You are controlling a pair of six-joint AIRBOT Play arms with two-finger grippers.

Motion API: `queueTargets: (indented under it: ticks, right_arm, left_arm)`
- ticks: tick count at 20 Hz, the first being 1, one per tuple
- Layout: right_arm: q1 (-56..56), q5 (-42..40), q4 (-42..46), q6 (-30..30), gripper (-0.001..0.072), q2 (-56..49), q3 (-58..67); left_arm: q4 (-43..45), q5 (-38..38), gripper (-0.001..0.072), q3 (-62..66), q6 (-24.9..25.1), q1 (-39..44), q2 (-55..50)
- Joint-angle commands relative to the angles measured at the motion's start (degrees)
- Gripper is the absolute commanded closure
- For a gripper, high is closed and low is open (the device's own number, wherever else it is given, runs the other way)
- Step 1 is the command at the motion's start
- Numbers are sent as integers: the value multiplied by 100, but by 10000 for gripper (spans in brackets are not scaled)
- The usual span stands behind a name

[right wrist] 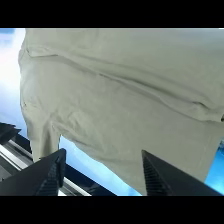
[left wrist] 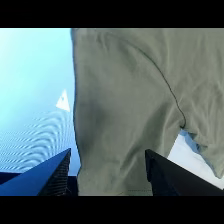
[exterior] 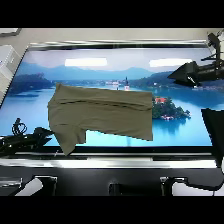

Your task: Fold the clothes and pants, and hang the long-sleeved shirts on hangers.

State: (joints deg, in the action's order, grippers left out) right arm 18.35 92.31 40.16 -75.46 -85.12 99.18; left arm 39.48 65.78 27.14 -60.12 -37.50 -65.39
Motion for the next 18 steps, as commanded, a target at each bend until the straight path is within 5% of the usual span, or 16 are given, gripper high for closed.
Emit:
queueTargets:
  ticks: [1, 13, 14, 16, 17, 18]
  right_arm:
    - [2, -96, -9, -37, 197, 7, -4]
    - [2, -142, -9, -61, 198, 7, -4]
    - [2, -164, -4, -59, 200, 7, -4]
    - [2, -188, 109, -24, 431, 7, -4]
    - [2, -136, 319, 39, 545, 4, -7]
    - [2, -76, 608, 114, 556, 4, -39]
  left_arm:
    - [-114, -214, 175, -20, -22, 264, -138]
    - [-81, -734, 176, -20, -208, 949, -562]
    - [-153, -756, 217, -20, -203, 970, -564]
    - [-199, -754, 617, -17, -201, 973, -562]
    - [-201, -728, 692, -17, -203, 973, -562]
    - [-201, -680, 692, -17, -203, 973, -562]
